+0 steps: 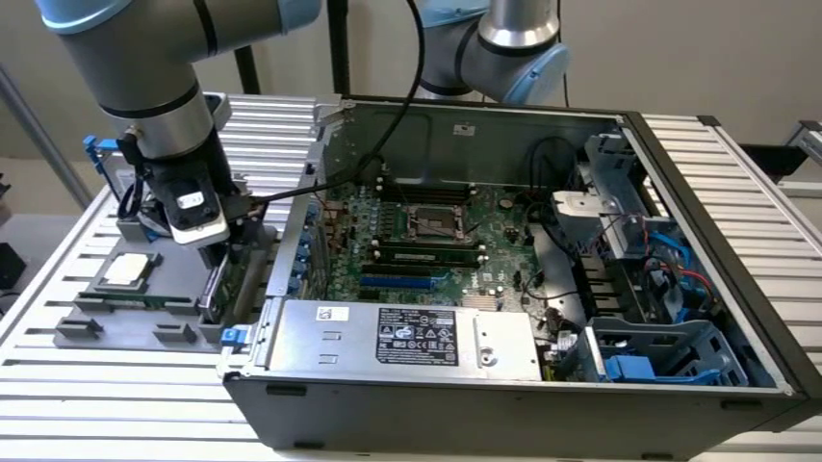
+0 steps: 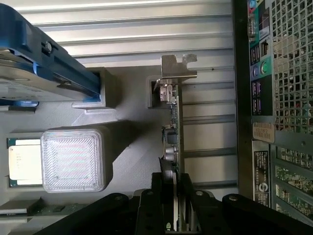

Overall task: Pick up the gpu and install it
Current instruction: 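Pick up the gpu and move the gpu toward the slot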

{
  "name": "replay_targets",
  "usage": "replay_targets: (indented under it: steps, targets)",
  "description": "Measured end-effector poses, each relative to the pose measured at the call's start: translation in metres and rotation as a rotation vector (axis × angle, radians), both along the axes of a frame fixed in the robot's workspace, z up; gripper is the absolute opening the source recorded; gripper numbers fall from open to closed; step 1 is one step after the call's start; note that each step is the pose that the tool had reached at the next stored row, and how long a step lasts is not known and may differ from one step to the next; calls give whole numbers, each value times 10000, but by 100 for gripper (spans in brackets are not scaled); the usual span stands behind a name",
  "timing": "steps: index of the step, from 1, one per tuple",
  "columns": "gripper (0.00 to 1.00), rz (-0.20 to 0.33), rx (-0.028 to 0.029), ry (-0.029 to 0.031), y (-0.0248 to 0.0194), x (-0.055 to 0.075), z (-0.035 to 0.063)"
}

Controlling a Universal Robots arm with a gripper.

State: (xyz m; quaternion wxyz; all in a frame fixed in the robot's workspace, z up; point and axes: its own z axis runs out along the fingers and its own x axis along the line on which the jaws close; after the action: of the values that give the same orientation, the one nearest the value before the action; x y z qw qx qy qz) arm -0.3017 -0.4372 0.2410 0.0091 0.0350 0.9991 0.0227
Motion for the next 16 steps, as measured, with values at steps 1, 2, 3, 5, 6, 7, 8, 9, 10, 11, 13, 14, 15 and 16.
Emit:
replay_targets:
  steps: [1, 2, 3, 5, 6, 7, 8, 9, 10, 11, 13, 14, 15, 16]
  targets:
    - [0, 5, 0, -1, 0, 0, 0]
    - [0, 29, 0, -2, 0, -3, 0]
    - [0, 81, 1, -2, 0, -6, -1]
    - [0, 259, 2, -3, 0, -18, -1]
    - [0, 356, 2, -3, 0, -24, -1]
    - [0, 453, 1, -3, 0, -31, -1]
    - [0, 541, 2, -3, 0, -38, -1]
    - [0, 624, 1, -1, 0, -46, -1]
    - [0, 691, 0, -1, 0, -52, 0]
    - [0, 728, 0, -1, 0, -53, 0]
    - [0, 731, 0, -1, 0, -53, 0]
    - [0, 731, 0, 0, 0, -53, 0]
    - [0, 730, 0, -1, 0, -54, 0]
    - [0, 729, 0, 0, 0, -54, 0]
